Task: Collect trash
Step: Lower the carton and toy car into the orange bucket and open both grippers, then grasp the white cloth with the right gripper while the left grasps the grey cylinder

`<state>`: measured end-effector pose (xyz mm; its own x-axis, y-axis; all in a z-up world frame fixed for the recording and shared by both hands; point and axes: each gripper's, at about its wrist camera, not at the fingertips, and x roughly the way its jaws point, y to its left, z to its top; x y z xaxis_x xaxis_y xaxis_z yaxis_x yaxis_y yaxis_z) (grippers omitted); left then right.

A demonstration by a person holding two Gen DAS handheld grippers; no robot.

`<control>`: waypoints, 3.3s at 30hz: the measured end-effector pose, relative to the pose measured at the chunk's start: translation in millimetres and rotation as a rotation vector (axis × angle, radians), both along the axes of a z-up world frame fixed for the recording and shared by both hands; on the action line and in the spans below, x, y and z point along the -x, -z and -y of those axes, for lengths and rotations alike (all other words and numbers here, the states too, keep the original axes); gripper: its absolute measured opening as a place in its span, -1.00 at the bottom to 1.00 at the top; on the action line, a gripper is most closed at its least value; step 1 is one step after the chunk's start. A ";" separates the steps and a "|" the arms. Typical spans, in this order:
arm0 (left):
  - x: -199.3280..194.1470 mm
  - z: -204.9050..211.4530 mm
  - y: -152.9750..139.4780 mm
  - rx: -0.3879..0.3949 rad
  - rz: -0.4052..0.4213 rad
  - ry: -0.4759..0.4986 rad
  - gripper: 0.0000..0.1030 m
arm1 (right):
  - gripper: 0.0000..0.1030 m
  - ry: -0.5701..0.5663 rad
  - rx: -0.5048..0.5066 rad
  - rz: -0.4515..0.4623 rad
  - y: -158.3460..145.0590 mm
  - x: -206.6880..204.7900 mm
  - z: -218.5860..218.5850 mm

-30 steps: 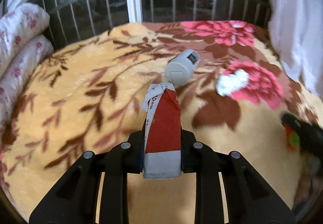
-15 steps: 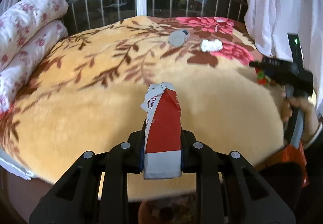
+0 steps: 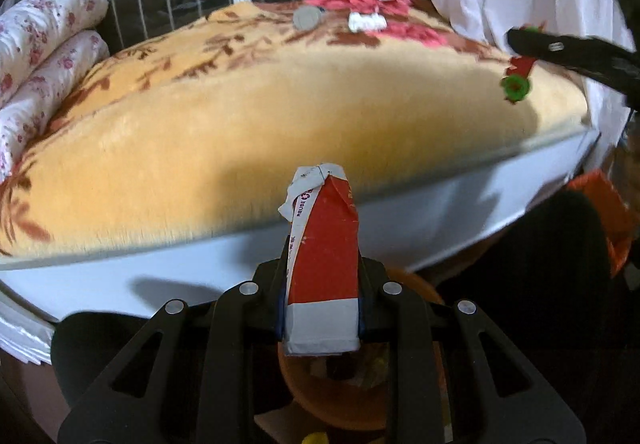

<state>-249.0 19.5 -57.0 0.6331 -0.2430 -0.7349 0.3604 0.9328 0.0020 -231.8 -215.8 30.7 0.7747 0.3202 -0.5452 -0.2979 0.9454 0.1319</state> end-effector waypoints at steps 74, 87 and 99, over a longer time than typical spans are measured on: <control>-260.3 28.6 -53.1 0.013 0.014 -0.174 0.71 | 0.31 0.334 -0.466 -0.460 20.9 -314.9 80.0; -280.9 28.3 -20.5 0.003 -0.100 -0.183 0.71 | 0.19 0.480 -0.530 -0.563 61.7 -394.0 65.7; -284.2 28.3 -16.9 0.010 -0.118 -0.179 0.71 | -0.37 0.386 -0.359 -0.336 38.8 -315.0 59.5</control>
<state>35.2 -8.8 -40.1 0.5763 -0.1416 -0.8049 0.1859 0.9818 -0.0396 83.2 -275.3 -8.0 0.6762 0.2598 -0.6894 0.1693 0.8560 0.4886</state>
